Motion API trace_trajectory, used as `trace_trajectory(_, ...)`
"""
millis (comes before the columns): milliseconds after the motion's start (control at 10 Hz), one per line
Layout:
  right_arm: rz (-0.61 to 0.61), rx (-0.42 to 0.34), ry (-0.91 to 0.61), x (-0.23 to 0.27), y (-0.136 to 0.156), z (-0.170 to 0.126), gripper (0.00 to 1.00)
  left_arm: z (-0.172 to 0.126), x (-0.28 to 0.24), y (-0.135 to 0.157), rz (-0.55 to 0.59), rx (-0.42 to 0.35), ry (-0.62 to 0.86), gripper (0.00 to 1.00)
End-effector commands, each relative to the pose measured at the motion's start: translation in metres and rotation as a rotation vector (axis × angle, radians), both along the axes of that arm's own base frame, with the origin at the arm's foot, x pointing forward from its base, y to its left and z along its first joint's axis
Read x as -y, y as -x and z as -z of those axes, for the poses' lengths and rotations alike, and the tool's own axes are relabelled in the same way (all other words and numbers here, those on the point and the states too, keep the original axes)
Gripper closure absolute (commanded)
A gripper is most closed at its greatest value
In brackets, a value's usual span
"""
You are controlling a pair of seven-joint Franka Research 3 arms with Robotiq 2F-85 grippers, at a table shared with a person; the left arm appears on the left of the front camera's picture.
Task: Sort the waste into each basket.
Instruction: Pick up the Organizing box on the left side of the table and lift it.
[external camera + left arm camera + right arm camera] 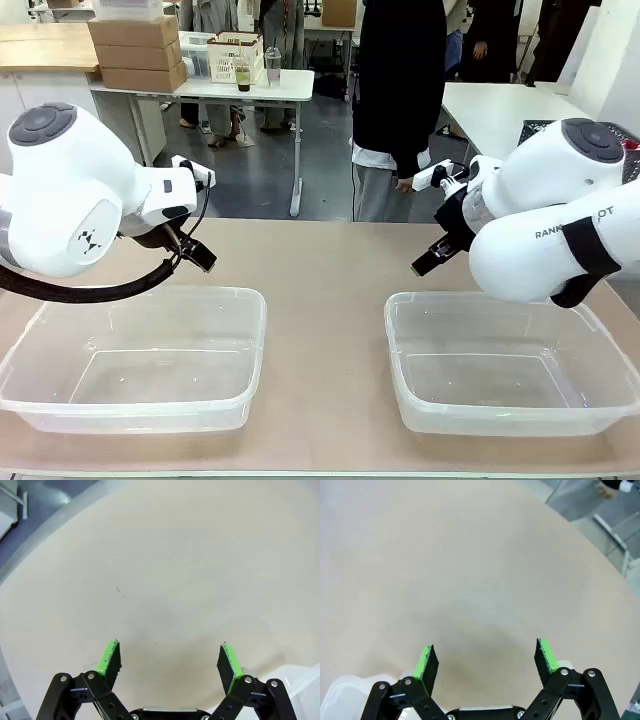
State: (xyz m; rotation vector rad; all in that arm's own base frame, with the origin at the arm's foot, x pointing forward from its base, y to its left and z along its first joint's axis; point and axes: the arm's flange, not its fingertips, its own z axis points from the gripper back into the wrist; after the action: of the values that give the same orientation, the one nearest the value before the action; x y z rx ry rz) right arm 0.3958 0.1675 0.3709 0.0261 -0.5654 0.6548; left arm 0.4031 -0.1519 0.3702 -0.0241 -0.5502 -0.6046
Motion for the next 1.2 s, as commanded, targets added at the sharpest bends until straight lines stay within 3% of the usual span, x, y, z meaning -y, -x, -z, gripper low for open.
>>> trace_trajectory(0, 0.0, 0.0, 0.0, 0.0, 0.0, 0.0, 0.0, -0.0001, 0.0, 0.0, 0.0, 0.0, 0.0, 0.0)
trace_trajectory(1100, 0.0, 0.0, 0.0, 0.0, 0.0, 0.0, 0.0, -0.0001, 0.0, 0.0, 0.0, 0.0, 0.0, 0.0)
